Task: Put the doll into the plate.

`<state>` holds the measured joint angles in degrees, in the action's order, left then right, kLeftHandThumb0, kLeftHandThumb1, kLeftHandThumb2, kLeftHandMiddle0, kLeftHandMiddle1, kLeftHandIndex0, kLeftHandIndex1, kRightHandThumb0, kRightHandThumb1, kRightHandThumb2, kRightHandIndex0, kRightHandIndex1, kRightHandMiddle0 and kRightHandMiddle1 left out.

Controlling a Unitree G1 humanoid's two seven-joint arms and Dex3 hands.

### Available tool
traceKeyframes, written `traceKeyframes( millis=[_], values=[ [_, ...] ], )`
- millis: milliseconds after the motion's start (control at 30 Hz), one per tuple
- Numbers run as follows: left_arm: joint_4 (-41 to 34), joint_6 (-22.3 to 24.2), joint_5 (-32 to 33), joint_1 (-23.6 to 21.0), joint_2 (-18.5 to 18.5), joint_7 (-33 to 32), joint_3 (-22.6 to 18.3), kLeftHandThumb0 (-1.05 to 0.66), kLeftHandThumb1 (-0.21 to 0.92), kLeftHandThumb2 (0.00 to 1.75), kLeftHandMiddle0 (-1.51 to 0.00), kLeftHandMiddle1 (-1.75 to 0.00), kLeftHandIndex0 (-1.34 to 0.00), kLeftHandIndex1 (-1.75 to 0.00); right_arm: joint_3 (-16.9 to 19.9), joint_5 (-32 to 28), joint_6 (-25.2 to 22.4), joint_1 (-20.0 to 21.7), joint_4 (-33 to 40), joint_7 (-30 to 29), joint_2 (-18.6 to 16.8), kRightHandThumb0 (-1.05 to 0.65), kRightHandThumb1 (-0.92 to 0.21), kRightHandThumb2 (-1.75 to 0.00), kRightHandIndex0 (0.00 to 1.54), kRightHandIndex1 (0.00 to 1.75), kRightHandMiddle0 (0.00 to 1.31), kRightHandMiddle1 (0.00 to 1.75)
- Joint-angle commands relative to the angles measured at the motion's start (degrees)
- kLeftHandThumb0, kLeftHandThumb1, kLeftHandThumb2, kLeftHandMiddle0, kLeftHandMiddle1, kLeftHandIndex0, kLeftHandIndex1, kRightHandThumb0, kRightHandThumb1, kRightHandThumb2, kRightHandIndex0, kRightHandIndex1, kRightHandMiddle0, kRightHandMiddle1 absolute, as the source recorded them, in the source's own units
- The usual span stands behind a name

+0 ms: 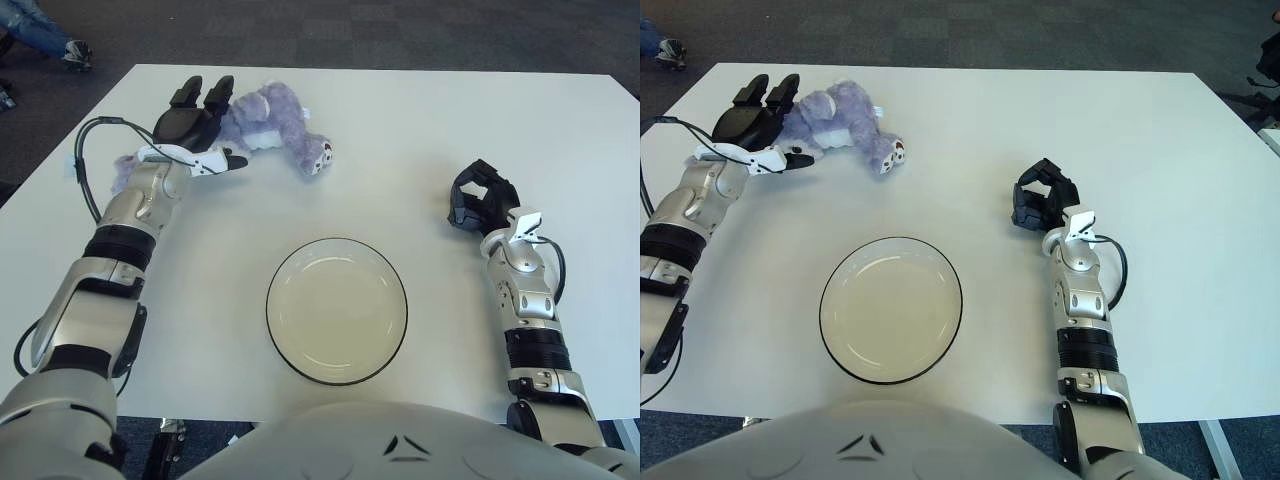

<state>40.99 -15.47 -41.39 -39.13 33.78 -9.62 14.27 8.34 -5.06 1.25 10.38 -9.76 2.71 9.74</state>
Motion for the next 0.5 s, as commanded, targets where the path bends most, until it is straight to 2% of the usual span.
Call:
traceKeyframes(
  millis=[0, 167, 467],
  values=[
    [2.0, 0.3, 0.9, -2.5, -0.9, 0.6, 0.7, -0.80, 0.54, 0.71, -0.05, -0.18, 0.00, 0.00, -0.3, 0.5, -1.2, -0.3, -0.7, 0.6, 0.4, -0.46, -0.37, -1.25, 1.19, 1.75, 0.57, 1.75],
    [7.4, -0.6, 1.2, -5.8, -3.2, -0.1, 2.0, -0.77, 0.49, 0.76, -0.01, -0.39, 0.00, 0.00, -0.5, 0.5, -0.9, -0.2, -1.0, 1.1, 0.7, -0.47, -0.35, -1.27, 1.20, 1.75, 0.58, 1.75],
    [15.2, -2.0, 1.6, -10.5, -5.0, 1.3, 4.1, -0.72, 0.40, 0.83, 0.00, -0.60, 0.00, -0.06, -0.6, 0.3, -0.9, -0.4, -0.9, 2.0, 0.9, -0.47, -0.35, -1.27, 1.20, 1.75, 0.58, 1.75]
  ],
)
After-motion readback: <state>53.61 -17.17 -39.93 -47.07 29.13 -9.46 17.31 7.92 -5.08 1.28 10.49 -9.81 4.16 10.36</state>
